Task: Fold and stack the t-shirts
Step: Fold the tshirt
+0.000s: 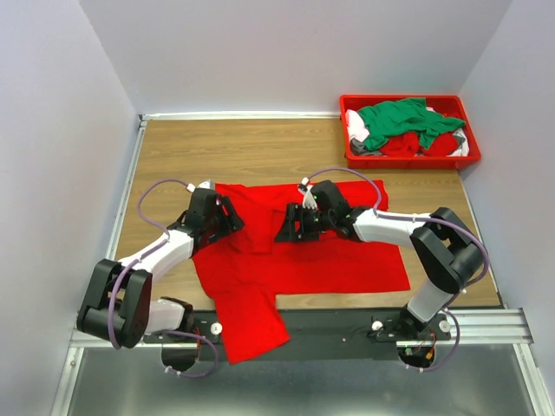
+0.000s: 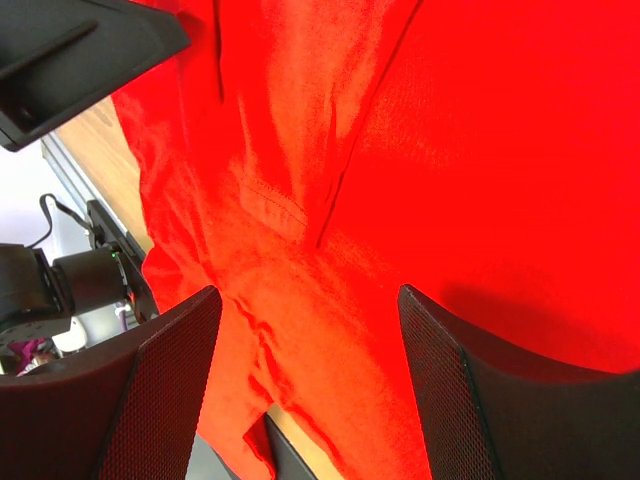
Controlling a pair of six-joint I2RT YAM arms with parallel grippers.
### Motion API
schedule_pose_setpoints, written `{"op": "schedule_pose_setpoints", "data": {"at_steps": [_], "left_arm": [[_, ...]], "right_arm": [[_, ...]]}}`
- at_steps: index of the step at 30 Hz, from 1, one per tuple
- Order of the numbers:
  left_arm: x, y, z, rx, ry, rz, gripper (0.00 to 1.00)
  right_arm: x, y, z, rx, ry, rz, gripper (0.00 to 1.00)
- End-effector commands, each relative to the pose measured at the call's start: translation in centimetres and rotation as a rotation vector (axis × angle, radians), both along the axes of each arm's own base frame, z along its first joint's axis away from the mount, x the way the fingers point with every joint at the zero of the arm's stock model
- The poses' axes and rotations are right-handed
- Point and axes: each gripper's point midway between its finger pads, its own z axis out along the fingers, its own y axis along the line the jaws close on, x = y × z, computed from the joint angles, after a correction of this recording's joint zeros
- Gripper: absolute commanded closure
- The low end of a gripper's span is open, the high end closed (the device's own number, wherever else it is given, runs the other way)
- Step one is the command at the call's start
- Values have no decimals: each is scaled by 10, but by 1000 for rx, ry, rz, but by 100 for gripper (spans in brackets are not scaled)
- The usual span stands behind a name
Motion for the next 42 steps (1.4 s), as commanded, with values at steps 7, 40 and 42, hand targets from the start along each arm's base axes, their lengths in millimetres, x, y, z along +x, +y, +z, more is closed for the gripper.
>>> {"op": "schedule_pose_setpoints", "data": {"at_steps": [7, 40, 42], "left_arm": [[-4, -11, -9, -5, 15, -113, 27], [-30, -21, 4, -103, 79, -137, 80], [-32, -20, 6, -106, 87, -125, 81]], "right_arm": [[-2, 3, 0, 6, -11, 24, 21], [-3, -1, 2, 3, -22, 10, 21], [-3, -2, 2, 1, -22, 9, 21]]}}
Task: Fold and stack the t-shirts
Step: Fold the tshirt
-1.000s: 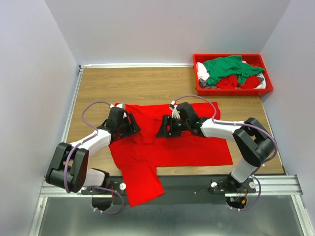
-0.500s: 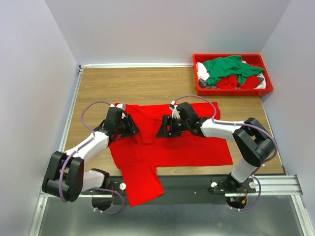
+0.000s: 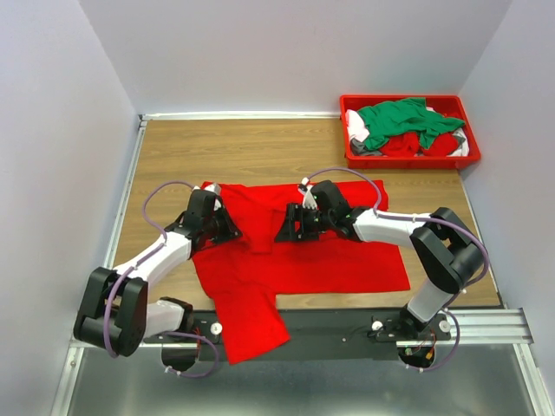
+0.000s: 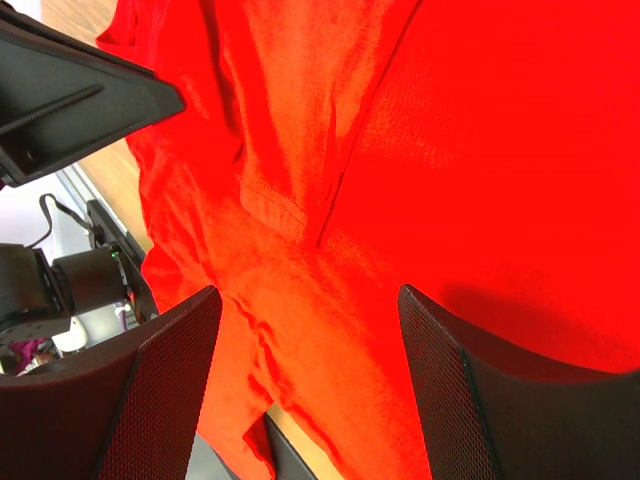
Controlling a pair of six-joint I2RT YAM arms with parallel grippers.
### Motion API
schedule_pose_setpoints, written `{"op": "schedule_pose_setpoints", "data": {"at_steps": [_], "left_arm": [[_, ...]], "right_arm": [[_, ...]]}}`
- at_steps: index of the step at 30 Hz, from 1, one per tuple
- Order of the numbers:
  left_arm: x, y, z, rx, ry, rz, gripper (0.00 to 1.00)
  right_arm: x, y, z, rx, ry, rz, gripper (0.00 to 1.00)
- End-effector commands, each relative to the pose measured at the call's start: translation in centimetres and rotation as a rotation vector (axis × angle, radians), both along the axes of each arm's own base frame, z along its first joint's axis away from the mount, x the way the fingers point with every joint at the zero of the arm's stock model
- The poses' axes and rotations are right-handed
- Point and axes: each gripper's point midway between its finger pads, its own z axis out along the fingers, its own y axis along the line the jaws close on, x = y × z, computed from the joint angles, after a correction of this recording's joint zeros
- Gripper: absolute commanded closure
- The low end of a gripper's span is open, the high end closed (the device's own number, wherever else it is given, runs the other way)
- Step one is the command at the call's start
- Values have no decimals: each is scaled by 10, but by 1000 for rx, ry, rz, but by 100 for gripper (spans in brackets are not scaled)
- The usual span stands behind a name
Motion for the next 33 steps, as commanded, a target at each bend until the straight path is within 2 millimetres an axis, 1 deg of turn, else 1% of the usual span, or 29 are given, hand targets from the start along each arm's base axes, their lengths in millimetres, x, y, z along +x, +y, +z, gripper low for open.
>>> {"op": "schedule_pose_setpoints", "data": {"at_steps": [1, 2, 4, 6, 7, 10, 11, 13, 17, 19, 20, 21, 22, 24, 27, 29, 33], "left_arm": [[-3, 2, 4, -15, 8, 28, 81], [-7, 6, 4, 2, 31, 45, 83], [-6, 12, 11, 18, 27, 79, 87], [-13, 17, 12, 34, 60, 107, 87], [-14, 18, 16, 34, 54, 117, 88], [-23, 32, 11, 86, 99, 175, 89], [-28, 37, 5, 114, 120, 191, 89], [-33, 41, 1, 126, 143, 207, 89], [-40, 42, -5, 118, 181, 241, 89], [-50, 44, -12, 109, 221, 270, 89], [-51, 44, -13, 101, 225, 281, 89], [-54, 45, -13, 96, 233, 292, 90], [-58, 46, -12, 86, 247, 325, 93], [-59, 46, -8, 69, 241, 348, 93], [-59, 47, 4, 40, 220, 384, 94], [-59, 47, 8, 36, 226, 394, 94], [-63, 46, -1, 41, 263, 393, 94]], "right_arm": [[-3, -1, 3, 2, -24, 10, 21], [-2, -2, 3, 1, -27, 8, 21], [-2, -1, 4, 2, -30, 11, 21], [-2, 0, 6, 5, -34, 11, 21], [-2, -1, 6, 4, -35, 11, 21], [1, -3, 7, -8, -51, 3, 21], [3, -3, 8, -12, -60, -3, 21], [4, -5, 9, -25, -72, -4, 21], [8, -10, 14, -53, -101, -20, 21], [15, -16, 16, -82, -132, -49, 21], [18, -17, 18, -88, -147, -57, 21], [16, -21, 16, -109, -142, -64, 21], [19, -26, 17, -137, -158, -75, 21], [22, -30, 18, -157, -170, -94, 20], [27, -37, 20, -187, -193, -121, 20], [31, -40, 23, -200, -211, -143, 20], [37, -47, 26, -225, -235, -178, 20]]}}
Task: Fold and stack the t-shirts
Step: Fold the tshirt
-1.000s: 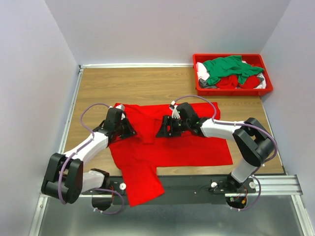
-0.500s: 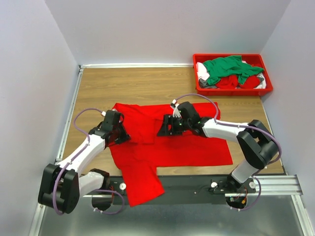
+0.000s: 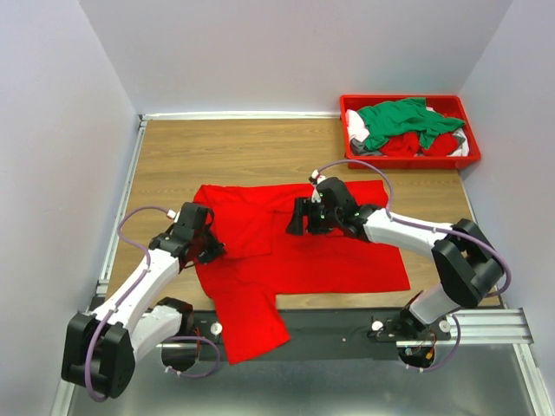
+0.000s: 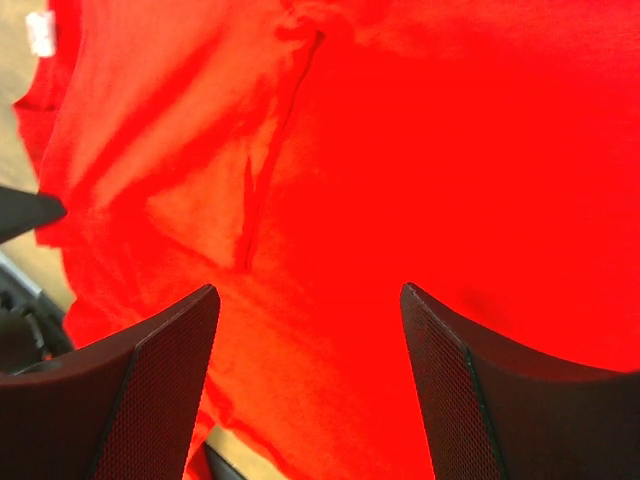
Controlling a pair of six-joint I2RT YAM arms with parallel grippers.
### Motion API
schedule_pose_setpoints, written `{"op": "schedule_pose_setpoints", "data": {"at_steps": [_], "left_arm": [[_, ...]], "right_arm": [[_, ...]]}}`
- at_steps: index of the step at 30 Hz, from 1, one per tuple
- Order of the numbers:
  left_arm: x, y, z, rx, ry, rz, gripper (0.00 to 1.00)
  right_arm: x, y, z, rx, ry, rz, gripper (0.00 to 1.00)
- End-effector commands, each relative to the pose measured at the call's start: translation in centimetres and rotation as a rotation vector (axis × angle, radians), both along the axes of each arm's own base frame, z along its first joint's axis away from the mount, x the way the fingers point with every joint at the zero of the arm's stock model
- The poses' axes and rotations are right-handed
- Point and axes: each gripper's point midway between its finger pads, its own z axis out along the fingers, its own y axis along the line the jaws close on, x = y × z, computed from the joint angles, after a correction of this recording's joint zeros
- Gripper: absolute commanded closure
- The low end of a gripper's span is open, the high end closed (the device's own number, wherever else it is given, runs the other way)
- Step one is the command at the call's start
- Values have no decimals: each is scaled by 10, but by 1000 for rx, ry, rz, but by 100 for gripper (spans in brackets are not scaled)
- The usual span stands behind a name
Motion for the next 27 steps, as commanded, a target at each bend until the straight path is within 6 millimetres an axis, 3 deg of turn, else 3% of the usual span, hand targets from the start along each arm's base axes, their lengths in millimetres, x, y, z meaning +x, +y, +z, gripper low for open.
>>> {"op": "schedule_pose_setpoints", "data": {"at_steps": [1, 4, 10, 12, 13, 17, 19, 27], "left_arm": [[-9, 4, -10, 5, 71, 50, 94], [-18, 0, -18, -30, 107, 62, 94], [-9, 5, -1, -28, 49, 114, 94], [-5, 7, 2, -6, 40, 93, 93], [-6, 7, -1, 8, 52, 79, 93], [2, 5, 2, 10, 21, 55, 93], [4, 5, 4, 9, 10, 55, 93], [6, 11, 8, 42, -28, 52, 93]], "right_arm": [[14, -12, 12, -60, -71, -61, 20], [19, -20, 16, -84, -97, -87, 19], [30, -36, 18, -121, -122, -139, 19], [21, -19, 18, -68, -73, -58, 22], [18, -12, 17, -46, -52, -25, 30], [-5, 25, 1, 34, 71, 95, 44], [-15, 46, 5, 114, 116, 141, 51], [-36, 79, -24, 190, 274, 158, 51]]}}
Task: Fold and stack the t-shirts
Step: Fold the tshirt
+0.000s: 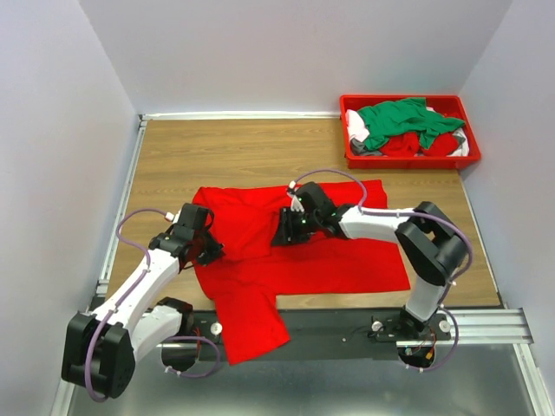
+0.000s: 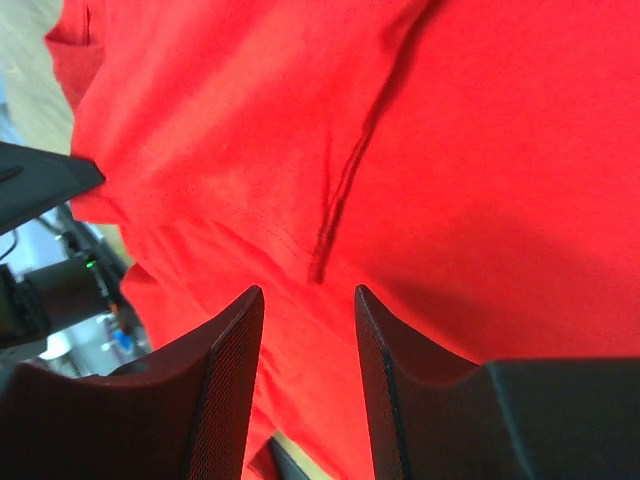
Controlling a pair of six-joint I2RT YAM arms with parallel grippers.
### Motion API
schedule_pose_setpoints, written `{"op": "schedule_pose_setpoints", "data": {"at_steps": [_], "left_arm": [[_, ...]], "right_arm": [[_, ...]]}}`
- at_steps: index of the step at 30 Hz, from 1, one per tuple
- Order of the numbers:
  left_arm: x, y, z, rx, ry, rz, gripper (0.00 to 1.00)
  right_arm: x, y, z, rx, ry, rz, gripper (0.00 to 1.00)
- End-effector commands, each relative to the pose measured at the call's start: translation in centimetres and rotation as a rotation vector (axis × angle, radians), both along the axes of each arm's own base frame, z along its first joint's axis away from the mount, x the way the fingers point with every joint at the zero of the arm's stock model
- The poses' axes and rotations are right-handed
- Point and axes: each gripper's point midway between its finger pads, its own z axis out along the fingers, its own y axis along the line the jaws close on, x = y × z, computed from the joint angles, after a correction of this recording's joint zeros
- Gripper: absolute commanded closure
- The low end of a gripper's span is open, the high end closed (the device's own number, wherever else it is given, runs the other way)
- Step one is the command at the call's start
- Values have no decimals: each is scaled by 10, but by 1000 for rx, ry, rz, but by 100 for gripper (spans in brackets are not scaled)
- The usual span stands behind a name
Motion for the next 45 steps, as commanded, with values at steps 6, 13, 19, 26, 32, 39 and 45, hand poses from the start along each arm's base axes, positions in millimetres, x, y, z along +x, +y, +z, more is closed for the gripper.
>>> {"op": "schedule_pose_setpoints", "data": {"at_steps": [6, 13, 19, 26, 32, 39, 45], "left_arm": [[11, 5, 12, 24, -72, 5, 93], [10, 6, 13, 23, -79, 5, 93], [10, 6, 13, 18, -81, 10, 93], [9, 5, 20, 15, -77, 4, 93], [1, -1, 27, -19, -56, -20, 93], [-9, -9, 24, -71, -24, -38, 92], [-14, -11, 28, -92, -24, -27, 91]], "right_arm": [[-15, 34, -12, 140, 128, 16, 52], [-16, 36, -26, 129, 155, 12, 56], [-19, 36, -27, 136, 163, 19, 71], [-16, 32, -9, 145, 116, 13, 99], [-20, 21, 1, 98, 91, 23, 99], [-27, 9, -5, 40, 101, 35, 99], [-32, 6, -16, 17, 126, 53, 99]]}}
